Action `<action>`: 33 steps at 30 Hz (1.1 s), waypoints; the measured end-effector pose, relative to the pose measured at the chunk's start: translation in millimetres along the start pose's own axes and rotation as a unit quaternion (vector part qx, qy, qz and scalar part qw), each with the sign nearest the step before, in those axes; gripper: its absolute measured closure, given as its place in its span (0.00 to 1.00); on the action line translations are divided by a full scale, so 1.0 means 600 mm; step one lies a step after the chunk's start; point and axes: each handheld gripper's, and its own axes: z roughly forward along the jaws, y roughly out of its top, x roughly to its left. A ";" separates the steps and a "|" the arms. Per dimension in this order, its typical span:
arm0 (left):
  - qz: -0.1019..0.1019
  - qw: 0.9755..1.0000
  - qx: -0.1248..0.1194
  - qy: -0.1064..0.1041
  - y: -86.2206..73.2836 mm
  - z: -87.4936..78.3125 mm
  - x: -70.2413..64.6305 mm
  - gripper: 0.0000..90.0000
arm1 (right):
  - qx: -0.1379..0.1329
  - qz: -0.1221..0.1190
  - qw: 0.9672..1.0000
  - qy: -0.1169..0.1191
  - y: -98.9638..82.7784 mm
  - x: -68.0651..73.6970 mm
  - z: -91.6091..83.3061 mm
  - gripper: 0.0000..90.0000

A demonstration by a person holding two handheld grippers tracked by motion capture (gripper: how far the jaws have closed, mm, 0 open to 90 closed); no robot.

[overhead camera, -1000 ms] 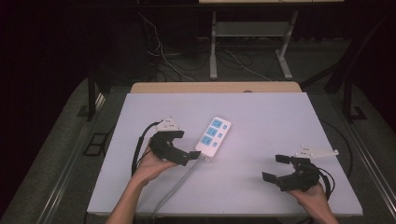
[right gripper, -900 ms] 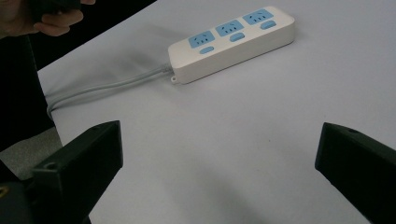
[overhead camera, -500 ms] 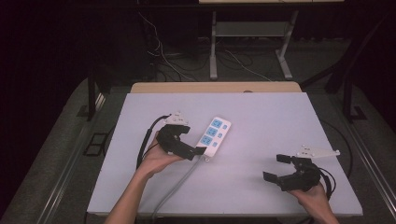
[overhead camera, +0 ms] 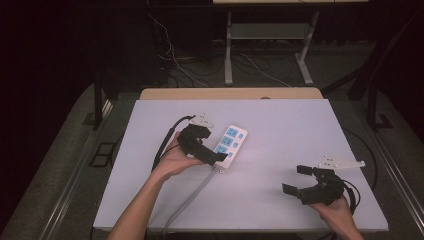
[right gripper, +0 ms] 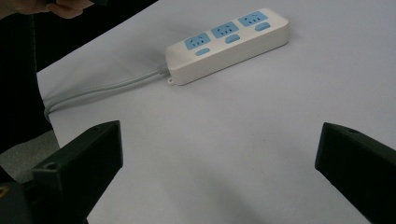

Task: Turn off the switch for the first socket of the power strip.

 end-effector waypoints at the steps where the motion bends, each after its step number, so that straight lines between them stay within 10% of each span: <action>1: 0.000 1.000 0.000 0.000 0.000 0.000 0.000 0.00 | 0.001 0.000 1.000 0.000 0.000 0.000 0.000 0.01; 15: 0.023 0.999 0.048 -0.011 0.029 0.035 0.013 0.05 | 0.002 -0.001 1.000 0.000 -0.001 0.000 0.000 0.01; 33: 0.029 0.996 0.082 -0.034 0.035 0.074 0.032 0.51 | 0.005 -0.003 1.000 0.000 -0.002 -0.001 0.000 0.01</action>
